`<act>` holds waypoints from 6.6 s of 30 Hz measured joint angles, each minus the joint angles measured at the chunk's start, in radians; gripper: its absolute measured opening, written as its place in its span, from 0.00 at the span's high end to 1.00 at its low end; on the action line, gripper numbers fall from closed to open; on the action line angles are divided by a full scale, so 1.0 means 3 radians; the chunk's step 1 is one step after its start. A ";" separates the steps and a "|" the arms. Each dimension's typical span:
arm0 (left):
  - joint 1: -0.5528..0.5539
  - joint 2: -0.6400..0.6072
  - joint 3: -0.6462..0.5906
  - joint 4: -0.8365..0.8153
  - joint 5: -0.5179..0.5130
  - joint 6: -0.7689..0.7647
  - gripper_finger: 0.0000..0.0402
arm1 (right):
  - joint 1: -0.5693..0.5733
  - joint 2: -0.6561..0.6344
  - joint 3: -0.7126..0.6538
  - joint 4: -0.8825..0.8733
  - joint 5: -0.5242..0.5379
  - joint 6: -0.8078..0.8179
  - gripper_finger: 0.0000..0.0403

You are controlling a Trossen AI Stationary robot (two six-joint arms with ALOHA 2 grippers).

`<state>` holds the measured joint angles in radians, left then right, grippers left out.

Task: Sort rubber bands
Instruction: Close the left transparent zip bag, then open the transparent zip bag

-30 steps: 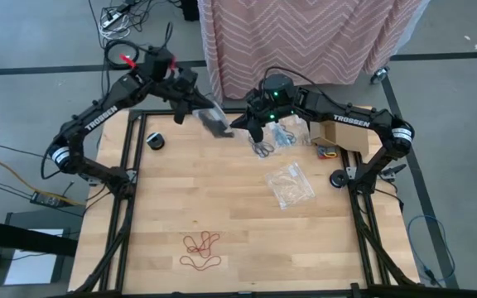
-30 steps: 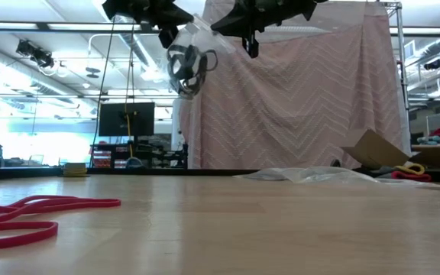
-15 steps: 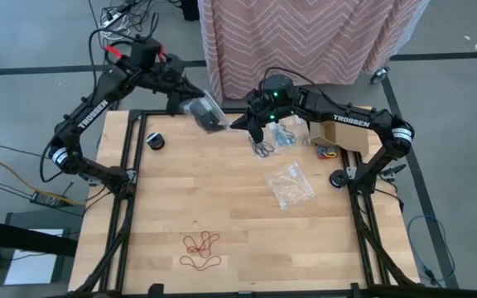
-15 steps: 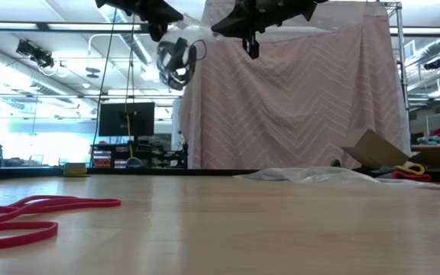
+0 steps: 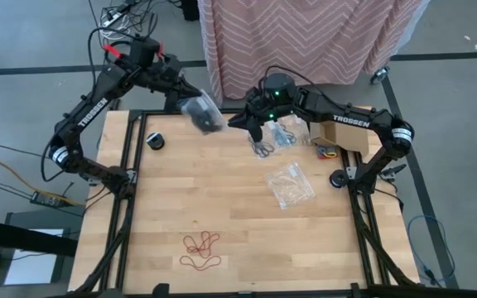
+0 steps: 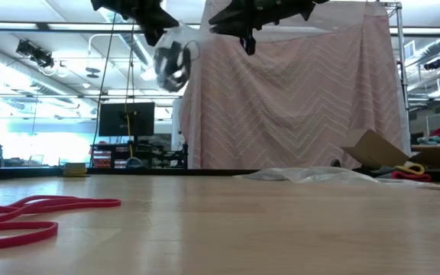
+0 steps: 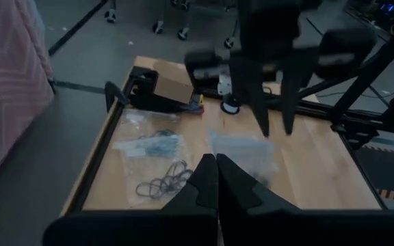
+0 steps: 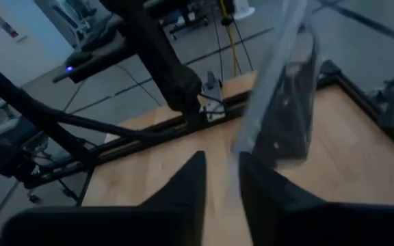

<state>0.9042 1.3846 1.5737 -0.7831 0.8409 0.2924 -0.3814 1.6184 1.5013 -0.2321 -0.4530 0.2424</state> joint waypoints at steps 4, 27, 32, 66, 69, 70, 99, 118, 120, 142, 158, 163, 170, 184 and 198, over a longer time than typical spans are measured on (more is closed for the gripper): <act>-0.0011 0.0005 -0.0096 0.0010 -0.0006 0.0012 1.00 | -0.0050 0.0000 0.0000 0.0126 0.0012 0.0107 0.67; -0.0703 0.1334 -0.0862 0.1853 0.0160 -0.0991 1.00 | -0.0373 -0.0481 0.0004 0.0247 -0.0106 0.0774 0.62; -0.0712 0.1832 -0.0692 0.2030 0.0179 -0.1178 1.00 | -0.0472 -0.0693 0.0005 0.0165 0.0025 0.0782 0.63; -0.1055 0.2358 0.0462 0.0415 0.0403 -0.1321 0.73 | -0.0680 -0.1035 0.0008 -0.0776 -0.0928 0.0222 0.63; -0.1169 0.2217 0.0463 0.0697 0.0259 -0.1337 0.78 | -0.0687 -0.1096 0.0008 -0.0857 -0.0938 0.0153 0.63; -0.1189 0.2168 0.0466 0.0771 0.0093 -0.1353 0.80 | -0.0700 -0.1117 0.0008 -0.0877 -0.0939 0.0128 0.63; -0.1662 0.2862 0.0461 0.0274 -0.1307 -0.1169 0.89 | -0.0788 -0.1371 0.0008 -0.1638 -0.0796 -0.0212 0.63; -0.1427 0.2824 0.1215 -0.0273 -0.1544 -0.1020 0.89 | -0.0788 -0.1368 0.0008 -0.2264 -0.0452 -0.0379 0.63; -0.1368 0.2824 0.1397 -0.0464 -0.1559 -0.0982 0.89 | -0.0788 -0.1368 0.0008 -0.2517 -0.0358 -0.0386 0.63; -0.1757 0.1450 0.2098 -0.0589 -0.1070 -0.0534 0.89 | -0.0285 -0.1626 -0.2677 -0.1470 0.0100 0.1166 0.63; -0.1627 -0.0080 -0.0434 0.1397 -0.0180 -0.1152 0.98 | 0.0063 -0.1699 -0.3166 -0.1122 0.1212 0.2127 0.63; -0.1669 -0.0178 -0.0892 0.1879 -0.0191 -0.1535 0.97 | 0.0063 -0.1600 -0.3166 -0.1203 0.1389 0.2193 0.63; -0.1714 -0.0132 -0.1070 0.1887 -0.0114 -0.1690 0.96 | 0.0082 -0.1280 -0.3166 -0.1024 0.1405 0.2125 0.63; -0.1734 -0.0149 -0.1070 0.1947 0.0008 -0.1863 0.96 | 0.0307 -0.0874 -0.3163 -0.0851 0.1659 0.2190 0.89; -0.1724 -0.0118 -0.1065 0.1814 -0.0324 -0.1461 0.96 | 0.0720 -0.1825 -0.3171 0.0173 0.1579 0.1772 1.00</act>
<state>0.3870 1.3492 1.2541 -0.2390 0.7436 -0.1458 -0.1655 1.0709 0.5500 -0.1801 0.0208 0.7740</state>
